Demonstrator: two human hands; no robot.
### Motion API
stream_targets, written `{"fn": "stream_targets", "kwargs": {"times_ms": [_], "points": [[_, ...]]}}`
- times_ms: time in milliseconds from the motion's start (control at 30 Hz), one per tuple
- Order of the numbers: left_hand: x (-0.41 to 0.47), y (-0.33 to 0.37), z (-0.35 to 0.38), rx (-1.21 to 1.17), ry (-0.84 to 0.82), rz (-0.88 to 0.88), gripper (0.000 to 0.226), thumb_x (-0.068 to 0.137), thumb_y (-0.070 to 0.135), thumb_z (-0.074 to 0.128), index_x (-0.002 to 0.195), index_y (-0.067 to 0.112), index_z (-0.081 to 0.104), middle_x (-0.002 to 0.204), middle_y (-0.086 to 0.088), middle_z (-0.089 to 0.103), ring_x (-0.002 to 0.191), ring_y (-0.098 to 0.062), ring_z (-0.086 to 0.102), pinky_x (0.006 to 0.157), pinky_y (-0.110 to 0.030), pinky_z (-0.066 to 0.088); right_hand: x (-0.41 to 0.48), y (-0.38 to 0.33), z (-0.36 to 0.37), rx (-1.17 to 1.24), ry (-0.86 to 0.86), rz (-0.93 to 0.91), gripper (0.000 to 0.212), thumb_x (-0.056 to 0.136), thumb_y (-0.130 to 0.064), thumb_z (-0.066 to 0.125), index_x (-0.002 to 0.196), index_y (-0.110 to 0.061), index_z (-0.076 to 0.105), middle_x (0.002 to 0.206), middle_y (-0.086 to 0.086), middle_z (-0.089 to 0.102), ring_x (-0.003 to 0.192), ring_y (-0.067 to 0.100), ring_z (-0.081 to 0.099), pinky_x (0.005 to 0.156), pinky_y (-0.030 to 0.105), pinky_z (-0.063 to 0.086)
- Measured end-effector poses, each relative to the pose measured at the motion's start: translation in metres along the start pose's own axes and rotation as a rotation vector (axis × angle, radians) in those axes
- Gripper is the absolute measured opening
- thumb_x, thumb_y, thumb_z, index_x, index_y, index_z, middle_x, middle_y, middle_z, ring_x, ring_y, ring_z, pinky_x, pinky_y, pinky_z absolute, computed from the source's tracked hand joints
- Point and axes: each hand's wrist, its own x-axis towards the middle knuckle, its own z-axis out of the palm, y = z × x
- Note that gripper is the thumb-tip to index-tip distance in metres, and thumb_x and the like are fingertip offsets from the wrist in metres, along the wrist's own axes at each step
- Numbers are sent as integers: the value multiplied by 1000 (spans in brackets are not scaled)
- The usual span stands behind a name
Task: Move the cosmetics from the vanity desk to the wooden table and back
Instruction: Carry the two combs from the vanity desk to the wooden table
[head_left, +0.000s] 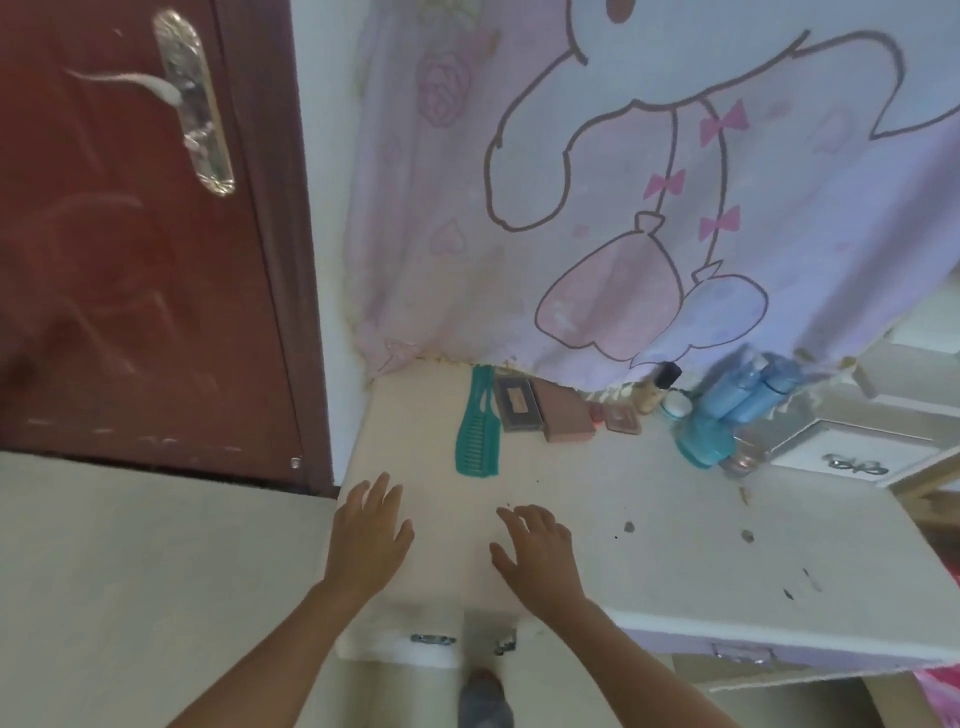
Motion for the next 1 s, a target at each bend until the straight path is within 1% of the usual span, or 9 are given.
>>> {"fn": "stream_targets", "kwargs": {"times_ms": [67,167,300,400,467,533,767,867,1000], "points": [[10,-1,3,41,-50,-23,57,75,39,31,106,6,66,119,-14,62,104,-35,61,76,-45,53,20,-1,-4,32,-57,-27,54,86,-40,36,134,-16,44,135,7,47,129,23,37,104,42,31],[19,6,7,139,-36,-39,51,72,39,34,96,14,71,108,-8,68,99,-29,60,66,-36,55,52,6,-3,19,-60,-53,49,95,-38,37,140,-19,33,144,2,37,133,19,28,107,34,25],[23,13,26,194,29,-92,51,70,40,33,96,17,70,108,-7,68,104,-22,42,67,-37,56,89,14,-3,25,-89,-80,44,95,-33,38,137,-18,34,140,1,39,128,19,33,101,30,31],[26,17,33,179,45,-168,49,71,40,34,97,17,69,107,-5,68,104,-20,42,75,-34,54,110,20,-3,39,-139,-91,42,95,-31,39,134,-16,36,132,4,45,119,20,40,93,30,37],[27,21,37,146,70,-197,46,74,38,36,102,15,65,110,-7,67,107,-22,42,87,-37,41,123,25,-2,42,-168,-82,41,95,-31,37,133,-15,35,129,6,46,115,22,42,90,32,38],[26,26,39,129,73,-252,46,77,35,36,103,13,65,112,-8,66,109,-22,41,88,-34,30,136,30,-1,45,-174,-89,44,95,-31,37,135,-14,32,132,7,42,116,23,40,91,33,39],[27,36,40,140,75,-381,48,95,39,15,115,16,52,118,-5,64,113,-22,39,93,-33,27,163,33,4,-34,-174,-152,50,96,-36,35,138,-11,28,132,11,39,117,25,43,88,33,43],[25,37,43,162,66,-414,55,95,42,2,118,18,45,120,-5,62,114,-22,39,93,-33,27,161,27,6,-60,-219,-136,55,97,-31,36,144,-11,15,139,16,30,120,28,38,89,32,41],[24,36,45,225,110,-403,49,95,41,11,118,19,48,123,-2,60,114,-22,43,94,-32,27,157,21,4,-11,-273,-109,72,93,-20,47,146,-12,-1,142,19,21,123,30,31,94,31,40]]}}
